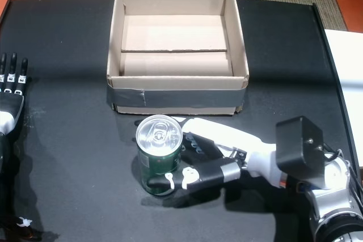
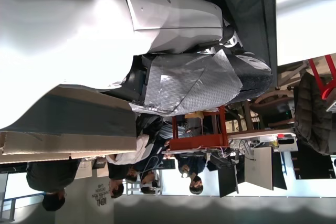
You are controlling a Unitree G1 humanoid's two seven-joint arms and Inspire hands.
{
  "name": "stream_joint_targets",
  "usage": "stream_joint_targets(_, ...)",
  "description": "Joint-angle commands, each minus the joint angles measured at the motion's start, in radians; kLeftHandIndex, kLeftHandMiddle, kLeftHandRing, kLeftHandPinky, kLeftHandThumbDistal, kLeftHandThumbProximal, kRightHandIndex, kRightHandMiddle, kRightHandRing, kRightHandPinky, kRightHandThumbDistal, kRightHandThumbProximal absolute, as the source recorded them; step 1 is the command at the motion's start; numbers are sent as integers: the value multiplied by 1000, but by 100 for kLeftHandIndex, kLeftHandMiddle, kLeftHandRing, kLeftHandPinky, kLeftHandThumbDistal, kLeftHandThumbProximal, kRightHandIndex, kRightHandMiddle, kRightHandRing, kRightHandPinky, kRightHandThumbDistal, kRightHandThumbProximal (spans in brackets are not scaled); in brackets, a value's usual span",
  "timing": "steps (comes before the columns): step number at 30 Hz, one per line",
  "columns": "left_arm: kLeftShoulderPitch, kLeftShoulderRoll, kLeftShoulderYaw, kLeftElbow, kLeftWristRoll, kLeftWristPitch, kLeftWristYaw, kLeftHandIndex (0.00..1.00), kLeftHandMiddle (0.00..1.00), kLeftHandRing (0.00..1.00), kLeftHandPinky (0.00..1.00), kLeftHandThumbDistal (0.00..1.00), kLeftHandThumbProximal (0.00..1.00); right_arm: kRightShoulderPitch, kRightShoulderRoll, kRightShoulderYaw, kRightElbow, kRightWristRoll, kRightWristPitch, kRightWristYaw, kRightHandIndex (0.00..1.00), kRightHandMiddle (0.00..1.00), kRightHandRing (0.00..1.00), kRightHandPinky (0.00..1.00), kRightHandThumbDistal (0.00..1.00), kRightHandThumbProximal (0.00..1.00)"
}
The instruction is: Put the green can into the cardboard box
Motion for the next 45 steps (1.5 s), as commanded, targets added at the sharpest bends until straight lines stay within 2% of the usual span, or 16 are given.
stream_joint_targets(1,17,1,3,2,-4,0,3,66,67,76,89,0,100,-14,14,0,16,-1,12,8,90,92,95,98,100,53)
stream_joint_targets(9,18,-2,4,1,-9,0,-9,68,69,79,90,0,100,-63,68,4,32,-10,90,18,85,87,91,94,100,44)
stream_joint_targets(12,18,-2,7,0,-13,2,-13,67,68,77,88,0,100,-72,96,14,41,-32,87,-35,81,81,83,86,100,42)
stream_joint_targets(15,18,-2,3,-1,-10,1,-10,67,68,77,89,0,99,-83,124,15,56,-44,99,-55,76,73,74,75,100,33)
stream_joint_targets(18,17,-2,5,0,-13,1,-10,66,68,77,89,0,99,-84,140,21,68,-63,96,-82,63,61,61,64,100,25)
stream_joint_targets(19,18,-2,6,0,-14,2,-14,67,68,77,89,0,99,-82,144,24,69,-71,91,-97,52,52,54,57,85,20)
stream_joint_targets(20,17,-2,6,0,-14,1,-12,67,68,77,89,0,98,-76,145,29,68,-82,74,-124,37,39,43,48,63,13)
stream_joint_targets(22,15,-2,6,-1,-14,0,-10,67,68,77,91,0,99,-66,143,47,63,-114,23,-195,21,22,26,35,39,2)
stream_joint_targets(25,12,-3,4,-1,-11,-6,0,68,69,77,92,0,100,-56,137,73,58,-165,-43,-303,10,9,10,19,4,0)
stream_joint_targets(26,12,-4,4,-1,-11,-6,0,68,69,78,92,0,100,-55,138,74,60,-168,-54,-320,9,7,9,17,1,0)
stream_joint_targets(28,12,-4,4,-1,-11,-7,-4,68,69,77,90,0,100,-49,144,68,60,-169,-65,-373,1,1,1,16,0,11)
stream_joint_targets(30,11,-4,7,-1,-15,-6,-5,67,68,75,88,0,97,-40,153,54,60,-156,-103,-413,0,0,0,15,0,22)
stream_joint_targets(33,9,-7,5,-1,-13,-12,-2,65,67,75,89,0,96,-37,167,17,68,-114,-121,-418,0,2,3,15,0,64)
stream_joint_targets(35,9,-8,3,-1,-11,-14,-3,65,67,76,90,0,97,-43,185,-39,76,-39,-70,-326,3,8,8,15,0,80)
stream_joint_targets(41,10,-9,3,-1,-13,-10,-9,66,68,78,89,0,100,-56,182,-67,72,-21,-38,-290,12,20,25,18,0,65)
stream_joint_targets(45,14,-10,6,-1,-18,-3,-27,67,69,79,91,0,99,-68,177,-63,56,-34,-108,-319,9,16,23,16,0,81)
